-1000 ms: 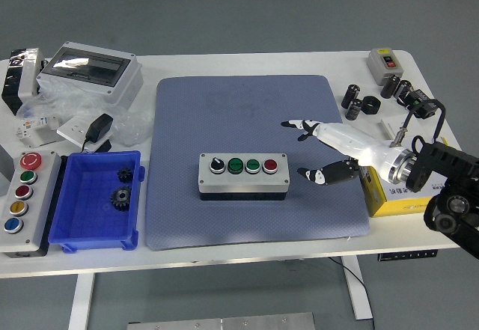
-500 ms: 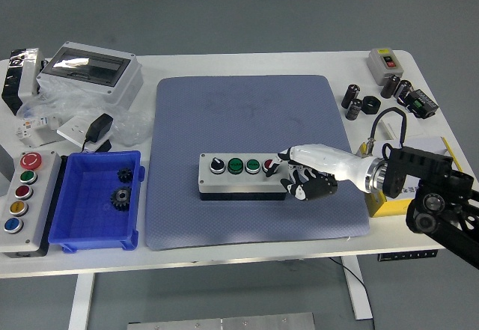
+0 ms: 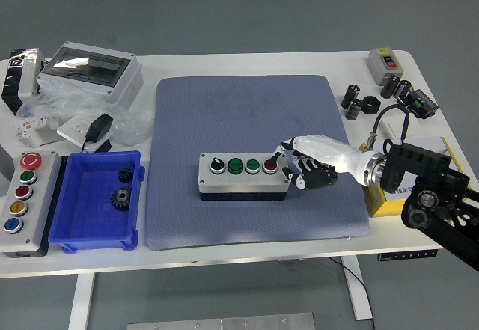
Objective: Pick up the button,place it on the desk,press the button,press the button
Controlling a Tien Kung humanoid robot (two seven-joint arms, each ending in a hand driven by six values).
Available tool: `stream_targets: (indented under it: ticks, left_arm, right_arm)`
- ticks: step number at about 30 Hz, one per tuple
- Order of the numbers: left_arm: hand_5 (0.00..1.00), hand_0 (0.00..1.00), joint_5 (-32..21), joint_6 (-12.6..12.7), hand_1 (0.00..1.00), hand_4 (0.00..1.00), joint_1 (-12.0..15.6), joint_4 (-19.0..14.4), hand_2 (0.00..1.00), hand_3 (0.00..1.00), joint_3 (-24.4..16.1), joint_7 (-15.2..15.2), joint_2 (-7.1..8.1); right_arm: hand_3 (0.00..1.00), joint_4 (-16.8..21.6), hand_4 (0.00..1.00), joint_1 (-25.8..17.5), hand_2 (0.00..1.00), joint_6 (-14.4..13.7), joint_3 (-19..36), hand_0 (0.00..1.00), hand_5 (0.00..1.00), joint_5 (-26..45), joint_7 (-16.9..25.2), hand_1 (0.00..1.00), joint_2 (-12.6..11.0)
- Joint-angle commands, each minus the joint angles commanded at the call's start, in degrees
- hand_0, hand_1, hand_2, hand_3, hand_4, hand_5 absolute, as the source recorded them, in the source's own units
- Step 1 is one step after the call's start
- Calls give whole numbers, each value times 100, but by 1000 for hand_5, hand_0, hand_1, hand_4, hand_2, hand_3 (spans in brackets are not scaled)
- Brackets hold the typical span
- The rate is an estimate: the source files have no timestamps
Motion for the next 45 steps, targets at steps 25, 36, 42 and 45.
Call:
stream_targets:
  ticks: [25,36,42,45]
  left_arm:
    - [287,606,-55,1,658,710,27,0,609,722,54,-12,-15]
    - [286,606,57,-16,657,710,54,0,607,720,-14,-23,-30]
    - [286,609,255,-54,658,710,64,0,608,720,-132,-22,-17]
    - [286,609,325,-73,658,710,72,0,608,720,-166,-21,-19]
  right_arm:
    - [670,395,346,-544,147,-1142,934,66,2,723,922,89,56]
    - [951,-917,886,-1418,836,-2727,1830,697,316,710,1773,785,1319]
    - [960,-1454,862,-1745,945,-2197,2138,875,470,2105,2620,904,1744]
    - [960,-1557,862,-1847,945,-2045,2068,875,470,2702,2924,904,1820]
